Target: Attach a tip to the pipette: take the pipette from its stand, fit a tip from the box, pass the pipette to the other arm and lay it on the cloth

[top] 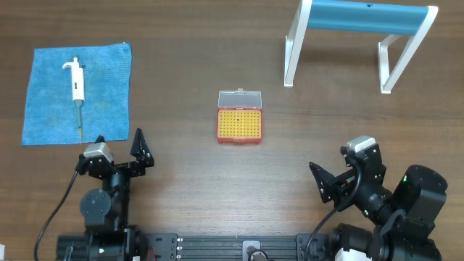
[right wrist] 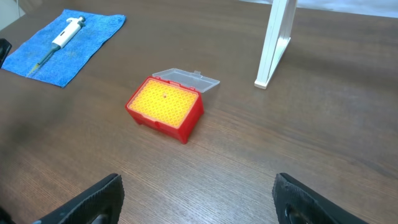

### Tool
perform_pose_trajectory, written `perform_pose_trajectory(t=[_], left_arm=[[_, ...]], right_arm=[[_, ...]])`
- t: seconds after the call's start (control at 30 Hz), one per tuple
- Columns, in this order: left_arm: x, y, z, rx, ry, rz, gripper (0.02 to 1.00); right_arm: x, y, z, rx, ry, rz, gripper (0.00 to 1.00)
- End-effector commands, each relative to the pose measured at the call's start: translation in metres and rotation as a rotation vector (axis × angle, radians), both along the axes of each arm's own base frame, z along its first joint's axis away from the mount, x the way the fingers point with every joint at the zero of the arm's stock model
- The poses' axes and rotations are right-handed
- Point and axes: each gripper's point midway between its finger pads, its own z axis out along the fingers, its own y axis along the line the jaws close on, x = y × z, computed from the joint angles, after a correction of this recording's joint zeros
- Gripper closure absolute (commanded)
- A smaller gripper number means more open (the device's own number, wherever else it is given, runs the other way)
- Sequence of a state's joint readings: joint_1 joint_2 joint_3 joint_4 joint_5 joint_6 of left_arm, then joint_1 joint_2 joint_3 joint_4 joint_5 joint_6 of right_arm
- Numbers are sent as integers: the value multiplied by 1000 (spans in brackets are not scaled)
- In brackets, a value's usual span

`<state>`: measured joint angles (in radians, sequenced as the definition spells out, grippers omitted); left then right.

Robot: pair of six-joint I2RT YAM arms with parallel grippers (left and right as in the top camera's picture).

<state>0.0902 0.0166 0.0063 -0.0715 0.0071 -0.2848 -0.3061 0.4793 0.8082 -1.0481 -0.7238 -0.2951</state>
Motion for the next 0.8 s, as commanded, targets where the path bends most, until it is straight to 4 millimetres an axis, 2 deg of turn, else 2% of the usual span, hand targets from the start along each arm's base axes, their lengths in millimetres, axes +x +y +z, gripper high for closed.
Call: perform_pose_trajectory(t=[0.03, 0.1, 0.2, 0.27, 0.37, 0.43, 0.47, 0.53, 0.67, 0.8], left_arm=[[-1, 2, 0, 10, 0, 11, 23], [-1, 2, 0, 10, 0, 11, 20], [-1, 2, 0, 10, 0, 11, 20], [-1, 2, 0, 10, 0, 11, 20], [-1, 2, 0, 10, 0, 11, 23], [-1, 2, 0, 10, 1, 11, 23], [-1, 2, 0, 10, 0, 11, 23], [-1, 2, 0, 10, 0, 11, 23], [-1, 2, 0, 11, 0, 11, 20], [-1, 2, 0, 10, 0, 11, 23]], right_arm=[[4, -14, -3, -103, -35, -43, 218], [11, -13, 1, -133, -120, -26, 218], [30, -11, 4, -224, -341, 5, 218], [40, -8, -2, -266, -479, 6, 218], [53, -10, -23, -275, -625, -62, 218], [63, -26, -35, -219, -653, -200, 215], [67, -41, -42, -162, -649, -313, 218], [70, -53, -58, -115, -602, -399, 218], [69, -59, -84, -122, -487, -435, 215], [69, -64, -87, -139, -474, -462, 218]])
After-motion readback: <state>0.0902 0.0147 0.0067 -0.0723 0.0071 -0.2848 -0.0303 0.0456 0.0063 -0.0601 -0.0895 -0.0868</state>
